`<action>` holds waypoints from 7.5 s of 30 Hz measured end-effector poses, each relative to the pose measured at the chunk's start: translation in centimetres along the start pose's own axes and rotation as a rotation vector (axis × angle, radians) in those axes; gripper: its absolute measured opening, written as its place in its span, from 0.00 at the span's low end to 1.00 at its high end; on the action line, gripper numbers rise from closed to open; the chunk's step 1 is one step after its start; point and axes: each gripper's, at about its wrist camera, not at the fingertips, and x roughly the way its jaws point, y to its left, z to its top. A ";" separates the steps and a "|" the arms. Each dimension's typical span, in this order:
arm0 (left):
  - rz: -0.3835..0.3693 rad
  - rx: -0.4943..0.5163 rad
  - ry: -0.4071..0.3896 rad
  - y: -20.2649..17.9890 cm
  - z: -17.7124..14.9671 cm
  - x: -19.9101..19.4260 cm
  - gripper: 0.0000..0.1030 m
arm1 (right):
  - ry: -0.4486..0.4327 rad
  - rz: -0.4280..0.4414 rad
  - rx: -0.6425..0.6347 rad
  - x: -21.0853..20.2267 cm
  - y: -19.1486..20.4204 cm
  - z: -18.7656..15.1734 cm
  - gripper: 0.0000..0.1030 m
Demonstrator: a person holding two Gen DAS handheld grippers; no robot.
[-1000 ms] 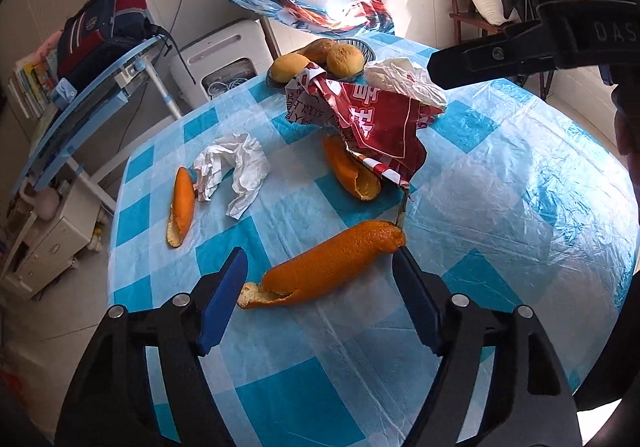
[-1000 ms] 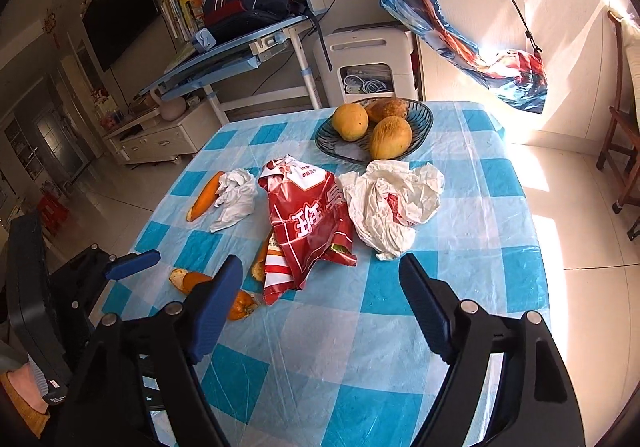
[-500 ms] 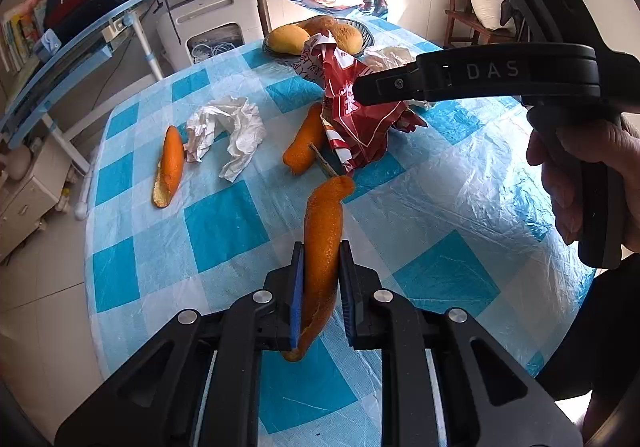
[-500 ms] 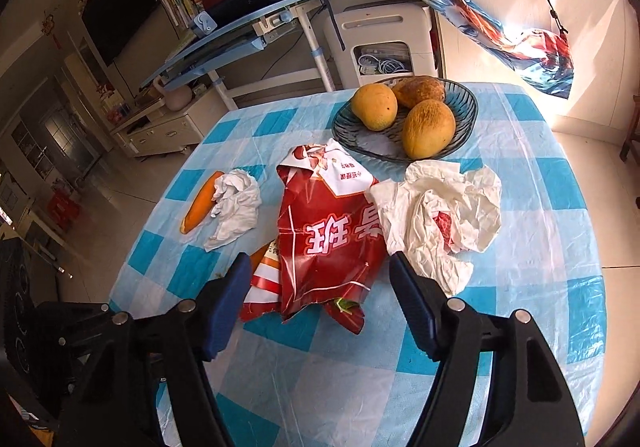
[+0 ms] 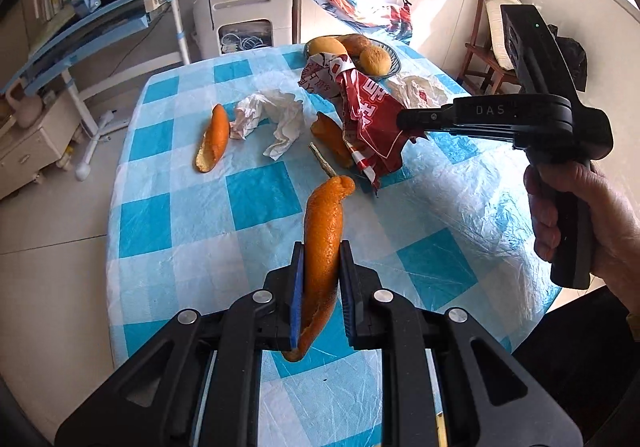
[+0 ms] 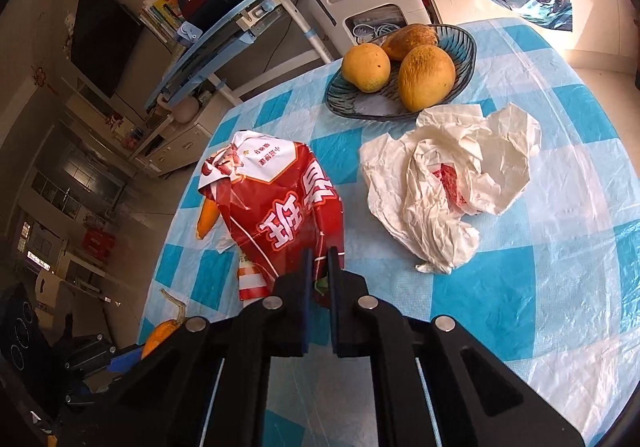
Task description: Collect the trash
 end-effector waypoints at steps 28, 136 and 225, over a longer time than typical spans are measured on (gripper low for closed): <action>-0.015 -0.263 -0.172 1.2 -11.1 -12.2 0.15 | 0.220 0.010 -0.546 -9.7 12.7 -22.6 0.06; 0.486 -0.286 -0.347 -2.5 -17.5 -16.1 0.93 | -0.286 -0.164 -0.425 -16.0 11.6 -22.8 0.85; 0.481 -0.260 -0.343 -3.2 -17.3 -15.9 0.93 | -0.296 -0.166 -0.429 -16.4 11.9 -22.7 0.85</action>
